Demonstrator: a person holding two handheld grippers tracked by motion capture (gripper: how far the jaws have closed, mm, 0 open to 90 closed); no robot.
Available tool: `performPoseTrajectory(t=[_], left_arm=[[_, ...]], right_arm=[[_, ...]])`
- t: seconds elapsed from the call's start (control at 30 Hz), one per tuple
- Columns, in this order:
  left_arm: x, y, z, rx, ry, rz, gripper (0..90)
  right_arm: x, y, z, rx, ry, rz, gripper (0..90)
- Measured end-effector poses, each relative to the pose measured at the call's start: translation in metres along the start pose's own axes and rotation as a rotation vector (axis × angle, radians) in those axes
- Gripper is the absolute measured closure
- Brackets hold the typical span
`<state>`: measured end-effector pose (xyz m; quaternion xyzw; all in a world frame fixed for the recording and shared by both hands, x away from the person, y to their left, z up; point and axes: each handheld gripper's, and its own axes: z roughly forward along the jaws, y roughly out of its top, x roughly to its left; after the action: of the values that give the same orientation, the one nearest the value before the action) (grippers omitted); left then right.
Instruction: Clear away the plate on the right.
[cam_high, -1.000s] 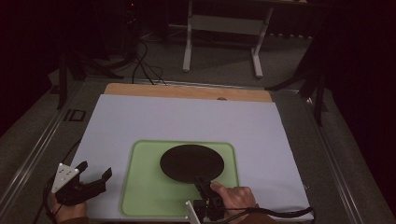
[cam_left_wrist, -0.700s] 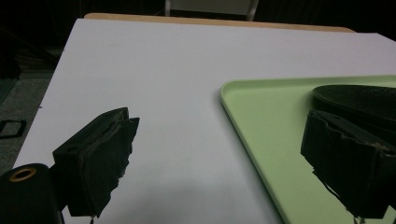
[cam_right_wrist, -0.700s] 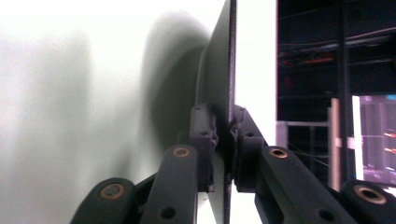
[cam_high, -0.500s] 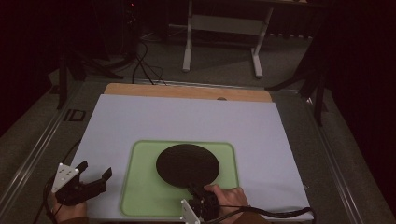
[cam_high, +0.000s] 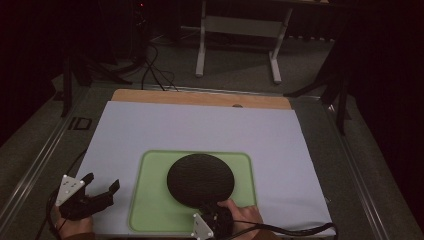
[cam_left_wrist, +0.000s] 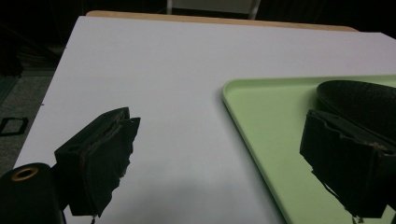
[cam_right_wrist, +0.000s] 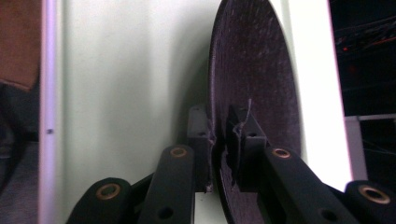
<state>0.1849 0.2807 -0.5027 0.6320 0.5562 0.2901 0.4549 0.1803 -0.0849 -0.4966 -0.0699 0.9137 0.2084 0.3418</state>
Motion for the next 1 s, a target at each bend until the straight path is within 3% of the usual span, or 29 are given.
performPoseTrajectory(t=[0.1, 0.17, 0.3, 0.4, 0.43, 0.5, 0.77, 1.0], left_arm=[[0.000, 0.000, 0.000, 0.001, 0.001, 0.000, 9.7], [0.000, 0.000, 0.000, 0.000, 0.000, -0.001, 9.7], [0.000, 0.000, 0.000, -0.001, 0.000, -0.002, 9.7], [0.000, 0.000, 0.000, 0.002, 0.001, -0.001, 9.8], [0.000, 0.000, 0.000, 0.002, 0.001, -0.001, 9.8], [0.000, 0.000, 0.000, 0.001, 0.001, 0.000, 9.8], [0.000, 0.000, 0.000, 0.002, 0.002, 0.000, 10.0], [0.000, 0.000, 0.000, 0.002, 0.005, 0.001, 10.6]], right_arm=[[0.003, 0.000, 0.002, 0.007, 0.012, 0.008, 78.1], [0.007, -0.001, 0.004, 0.003, 0.090, 0.050, 75.7], [0.009, -0.003, 0.009, 0.000, 0.155, 0.079, 72.9], [0.002, -0.003, 0.002, -0.076, 0.177, 0.160, 70.9], [0.002, -0.003, 0.002, -0.076, 0.177, 0.160, 70.9], [-0.010, -0.003, -0.005, -0.125, 0.198, 0.239, 68.4], [-0.028, -0.008, -0.013, -0.193, 0.210, 0.344, 59.0], [-0.047, -0.015, -0.020, -0.220, 0.145, 0.450, 47.1]])
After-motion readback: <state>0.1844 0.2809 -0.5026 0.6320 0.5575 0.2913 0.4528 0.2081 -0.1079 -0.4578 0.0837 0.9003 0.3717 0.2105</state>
